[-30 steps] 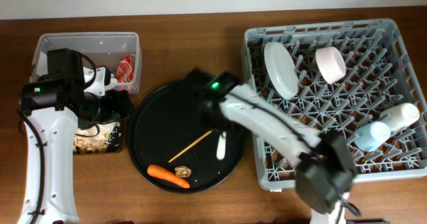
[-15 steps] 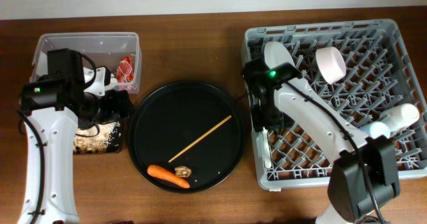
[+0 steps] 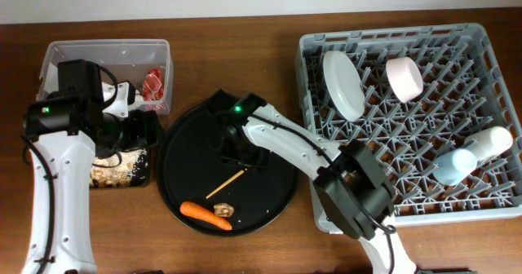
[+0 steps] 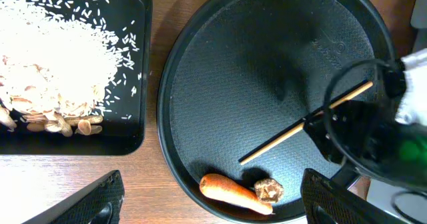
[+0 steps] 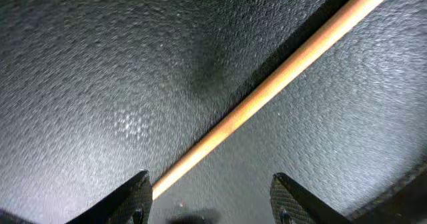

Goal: Sort waste into correct bins and load items into the dishwasher rack
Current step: 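Grasp the wooden chopstick with the right gripper and lay it in the rack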

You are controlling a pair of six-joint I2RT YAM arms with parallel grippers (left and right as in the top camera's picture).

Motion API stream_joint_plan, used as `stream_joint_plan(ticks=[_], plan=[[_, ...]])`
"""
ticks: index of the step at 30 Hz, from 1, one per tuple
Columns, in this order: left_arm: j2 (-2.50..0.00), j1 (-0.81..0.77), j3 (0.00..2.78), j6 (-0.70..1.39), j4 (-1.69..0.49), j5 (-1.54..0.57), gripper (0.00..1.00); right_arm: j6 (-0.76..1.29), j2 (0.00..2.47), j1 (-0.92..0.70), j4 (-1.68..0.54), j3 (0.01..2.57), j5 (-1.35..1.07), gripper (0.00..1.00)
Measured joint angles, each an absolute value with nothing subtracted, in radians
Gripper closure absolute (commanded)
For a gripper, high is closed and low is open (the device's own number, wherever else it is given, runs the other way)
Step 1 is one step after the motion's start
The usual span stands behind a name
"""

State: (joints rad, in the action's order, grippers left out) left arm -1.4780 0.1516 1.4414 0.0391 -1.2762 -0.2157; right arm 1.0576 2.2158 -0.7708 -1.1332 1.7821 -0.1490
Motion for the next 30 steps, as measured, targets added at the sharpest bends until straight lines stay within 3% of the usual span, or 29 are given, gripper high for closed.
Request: stream_joint_plan(ticks=[4,6,10,17,20,21,23,25,30], plan=[[-1.478,0.152,1.441,0.039,-1.276,-0.215,0.16,1.112,2.267,-0.771,-1.098,1.782,-0.148,0.47],[-1.478,0.152,1.441,0.039,-1.276,-0.215,0.16,1.128,2.287,-0.771,-1.1,1.782,-0.144,0.71],[-1.478,0.152,1.441,0.039,-1.276,-0.215,0.16,1.151,2.287,-0.773,-1.097,1.782,-0.141,0.96],[-1.478,0.152,1.441,0.039,-1.276,-0.215,0.16,1.077,2.286,-0.767,-1.141,1.863,-0.104,0.96],[-1.478,0.152,1.441,0.039,-1.275,-0.216,0.15,0.883,2.189,-0.726,-1.245,1.97,-0.038,0.96],[-1.478,0.152,1.441,0.039,-1.276,-0.215,0.15,0.683,2.081,-0.702,-1.348,1.993,-0.023,0.96],[-1.478,0.152,1.441,0.039,-1.275,-0.215,0.15,0.493,1.979,-0.669,-1.558,2.017,0.041,0.96],[-1.478,0.152,1.441,0.039,-1.277,-0.215,0.15,0.404,1.963,-0.583,-1.677,2.011,0.145,0.96],[-1.478,0.152,1.441,0.039,-1.276,-0.215,0.15,0.362,1.964,-0.426,-1.686,1.934,0.197,0.96]])
